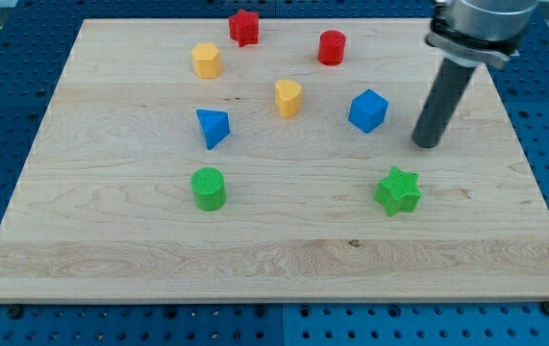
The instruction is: Push the blue cube into the yellow heart
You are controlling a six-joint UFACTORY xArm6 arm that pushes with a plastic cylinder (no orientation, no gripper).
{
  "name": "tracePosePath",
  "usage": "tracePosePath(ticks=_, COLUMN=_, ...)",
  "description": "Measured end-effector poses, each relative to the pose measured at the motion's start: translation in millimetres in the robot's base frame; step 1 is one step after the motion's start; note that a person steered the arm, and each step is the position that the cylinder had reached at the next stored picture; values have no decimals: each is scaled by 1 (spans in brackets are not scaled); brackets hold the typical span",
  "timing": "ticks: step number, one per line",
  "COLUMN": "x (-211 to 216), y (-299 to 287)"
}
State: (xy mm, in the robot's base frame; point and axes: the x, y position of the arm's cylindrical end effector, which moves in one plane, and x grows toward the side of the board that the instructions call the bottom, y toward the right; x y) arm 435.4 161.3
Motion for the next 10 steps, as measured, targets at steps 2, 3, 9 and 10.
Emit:
tracePosePath(ticks=2, x=-29, y=-31)
tracePosePath(ticks=3, x=-29, y=-23)
tracePosePath(ticks=9, x=-85, y=-26)
tracePosePath(ticks=10, x=-65, y=26)
